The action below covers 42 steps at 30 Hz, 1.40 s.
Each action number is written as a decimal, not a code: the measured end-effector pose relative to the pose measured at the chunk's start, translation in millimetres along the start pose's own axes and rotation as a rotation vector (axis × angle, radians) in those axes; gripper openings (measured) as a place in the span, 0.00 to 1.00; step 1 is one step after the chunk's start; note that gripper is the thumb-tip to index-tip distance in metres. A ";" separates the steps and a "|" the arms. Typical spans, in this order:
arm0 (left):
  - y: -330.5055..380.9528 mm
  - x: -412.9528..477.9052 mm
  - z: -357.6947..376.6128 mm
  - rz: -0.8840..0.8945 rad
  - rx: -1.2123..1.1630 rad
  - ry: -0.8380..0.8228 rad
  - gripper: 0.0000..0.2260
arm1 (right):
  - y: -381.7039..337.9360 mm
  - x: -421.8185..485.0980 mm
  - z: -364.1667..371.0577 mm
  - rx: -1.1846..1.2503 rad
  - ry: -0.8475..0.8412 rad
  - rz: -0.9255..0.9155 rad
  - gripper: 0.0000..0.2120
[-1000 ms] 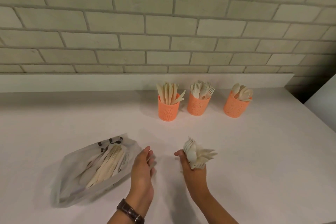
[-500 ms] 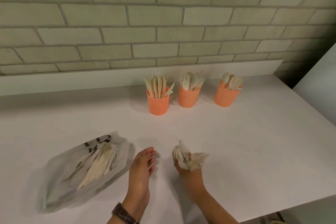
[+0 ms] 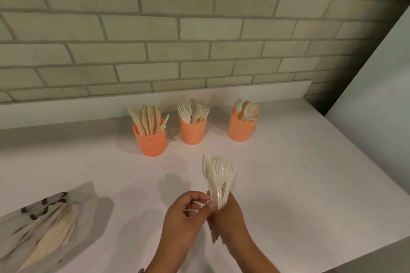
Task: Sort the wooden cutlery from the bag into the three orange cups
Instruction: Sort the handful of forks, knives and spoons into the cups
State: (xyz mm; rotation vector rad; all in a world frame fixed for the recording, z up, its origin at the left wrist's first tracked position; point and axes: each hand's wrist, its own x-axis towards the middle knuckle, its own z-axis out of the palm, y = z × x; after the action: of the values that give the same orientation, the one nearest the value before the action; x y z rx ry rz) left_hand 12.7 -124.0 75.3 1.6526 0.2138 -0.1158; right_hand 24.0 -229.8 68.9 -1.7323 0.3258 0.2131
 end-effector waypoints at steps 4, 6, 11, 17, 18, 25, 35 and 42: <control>10.3 8.0 59.9 -0.012 -0.022 0.075 0.08 | 14.7 15.3 -43.5 -0.064 -0.039 -0.074 0.13; 17.6 12.4 87.4 -0.019 -0.033 0.115 0.08 | 17.5 23.6 -69.5 -0.088 -0.081 -0.104 0.15; 36.6 25.8 141.0 0.056 -0.060 0.163 0.03 | 5.8 49.8 -138.1 0.007 -0.281 -0.151 0.09; 64.2 29.0 171.1 0.080 -0.145 0.203 0.04 | -7.3 70.0 -193.0 0.372 -0.559 -0.003 0.14; 66.0 29.9 173.9 0.079 -0.125 0.230 0.04 | -7.8 72.3 -197.4 0.393 -0.599 0.008 0.15; 77.6 35.3 178.4 0.018 -0.061 0.344 0.06 | -19.2 77.5 -200.6 0.423 -0.703 0.038 0.22; 79.0 40.6 150.8 -0.049 -0.227 0.192 0.05 | -29.0 74.2 -180.4 0.418 -0.645 0.024 0.22; 70.1 45.8 138.3 -0.006 -0.113 0.282 0.04 | -33.1 70.8 -169.8 0.365 -0.553 -0.012 0.16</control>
State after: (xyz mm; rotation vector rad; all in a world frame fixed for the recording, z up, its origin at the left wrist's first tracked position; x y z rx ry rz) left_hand 79.2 -264.1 121.3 1.5514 0.4313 0.1242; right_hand 95.1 -398.0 108.5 -1.2531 -0.0534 0.5723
